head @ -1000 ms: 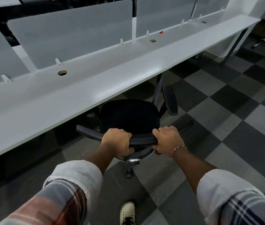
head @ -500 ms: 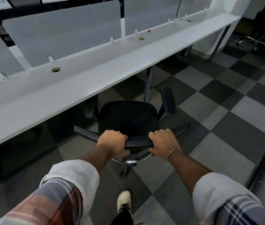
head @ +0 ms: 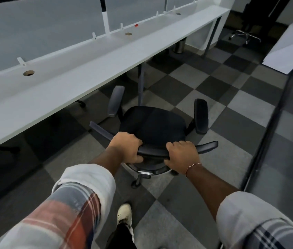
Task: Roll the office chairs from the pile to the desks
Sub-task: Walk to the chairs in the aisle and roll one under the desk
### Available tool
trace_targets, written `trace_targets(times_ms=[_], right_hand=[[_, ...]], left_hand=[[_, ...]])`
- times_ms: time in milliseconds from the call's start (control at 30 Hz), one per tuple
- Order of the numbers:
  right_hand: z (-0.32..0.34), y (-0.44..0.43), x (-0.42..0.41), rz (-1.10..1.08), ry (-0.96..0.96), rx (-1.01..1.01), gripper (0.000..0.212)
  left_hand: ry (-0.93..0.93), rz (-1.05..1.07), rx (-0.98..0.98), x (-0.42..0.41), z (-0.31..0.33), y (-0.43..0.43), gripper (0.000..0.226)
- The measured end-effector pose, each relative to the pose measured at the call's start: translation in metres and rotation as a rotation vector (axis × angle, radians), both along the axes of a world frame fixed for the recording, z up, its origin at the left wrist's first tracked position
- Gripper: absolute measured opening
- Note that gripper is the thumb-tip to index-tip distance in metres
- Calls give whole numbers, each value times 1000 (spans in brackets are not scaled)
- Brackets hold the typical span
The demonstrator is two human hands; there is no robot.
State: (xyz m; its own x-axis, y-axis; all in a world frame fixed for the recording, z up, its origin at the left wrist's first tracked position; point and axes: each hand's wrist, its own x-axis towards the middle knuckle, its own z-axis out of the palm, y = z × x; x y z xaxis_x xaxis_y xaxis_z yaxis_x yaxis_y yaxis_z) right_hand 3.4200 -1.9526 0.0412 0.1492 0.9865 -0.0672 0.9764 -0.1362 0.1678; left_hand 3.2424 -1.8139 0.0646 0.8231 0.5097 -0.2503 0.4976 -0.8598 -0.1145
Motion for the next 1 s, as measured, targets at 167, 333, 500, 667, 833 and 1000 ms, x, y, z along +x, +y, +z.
trace_targets(times_ms=[167,333,500,667,833,1000], right_hand=[[1,-32,31,-47,5,60,37],[2,-60,53,-127,24,74,37],[-4,-72,68,-193,10,151,41],[-13,-80,88,-200,-2,197,41],[-17,-86,124,-191,-19,257,38],[-11,-95,177,-196,-20,240,41]], left_hand=[[-15,-165,-14,44,-12,-2,46],[-48,-284,-41,76,-14,-17,47],[-69,-364,-27,100,-15,-19,46],[-69,-390,-33,123,-14,-22,45],[-67,-414,-12,159,-15,-26,48],[34,-504,-84,221,-8,-19,63]])
